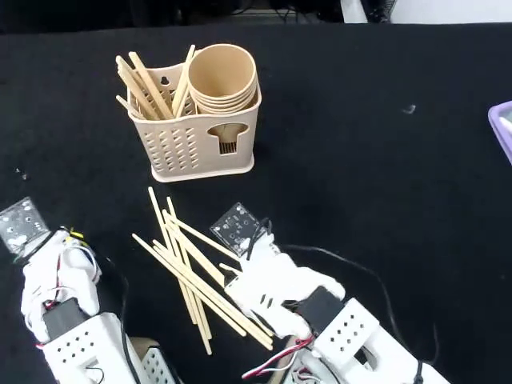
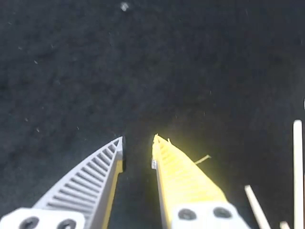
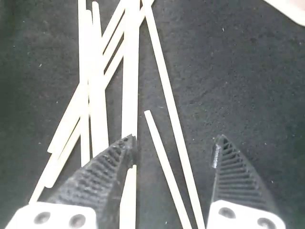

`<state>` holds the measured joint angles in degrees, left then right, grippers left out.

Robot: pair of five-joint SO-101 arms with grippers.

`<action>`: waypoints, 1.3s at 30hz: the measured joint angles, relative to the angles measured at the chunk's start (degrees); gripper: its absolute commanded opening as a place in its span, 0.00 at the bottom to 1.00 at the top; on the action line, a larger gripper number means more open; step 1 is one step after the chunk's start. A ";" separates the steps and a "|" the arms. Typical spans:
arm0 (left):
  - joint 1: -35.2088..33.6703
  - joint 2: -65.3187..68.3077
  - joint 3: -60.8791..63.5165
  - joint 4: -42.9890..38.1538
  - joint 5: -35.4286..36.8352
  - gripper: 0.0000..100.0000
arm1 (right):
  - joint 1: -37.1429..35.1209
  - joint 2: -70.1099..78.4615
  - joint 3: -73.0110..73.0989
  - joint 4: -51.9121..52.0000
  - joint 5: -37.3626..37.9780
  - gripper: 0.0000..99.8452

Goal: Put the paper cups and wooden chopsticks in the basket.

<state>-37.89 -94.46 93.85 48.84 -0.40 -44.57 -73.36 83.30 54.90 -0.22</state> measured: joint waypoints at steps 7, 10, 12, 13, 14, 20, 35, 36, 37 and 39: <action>0.26 0.00 0.00 1.76 -0.53 0.11 | -3.69 1.58 -1.58 -0.53 0.00 0.26; 0.26 0.00 0.00 1.76 -0.53 0.11 | -6.86 7.47 -4.66 -1.93 0.00 0.26; 0.26 0.00 0.00 1.76 -0.53 0.11 | -7.21 13.10 -6.86 -4.48 0.00 0.26; 0.26 0.00 0.00 1.76 -0.53 0.11 | -7.30 16.44 -7.91 -6.15 0.00 0.26; 0.26 0.00 0.00 1.76 -0.53 0.11 | -7.65 19.96 -8.79 -8.09 0.00 0.26; 0.44 0.00 0.00 1.76 -0.53 0.11 | -7.91 40.70 -14.51 -15.12 0.00 0.26; 0.44 0.00 0.00 1.76 -0.53 0.11 | -2.90 59.78 -25.58 -15.30 0.18 0.04; 0.44 -0.18 0.00 1.76 -0.53 0.11 | -1.58 59.16 -25.58 -15.03 0.44 0.01; 0.44 -0.44 0.00 1.76 -0.53 0.11 | -0.70 58.29 -25.58 -14.77 1.32 0.01; 0.44 -0.53 0.00 1.76 -0.53 0.11 | 0.26 55.82 -25.23 -14.77 4.84 0.01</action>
<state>-37.45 -94.99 93.85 50.59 -0.92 -44.31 -17.54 58.07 40.13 4.62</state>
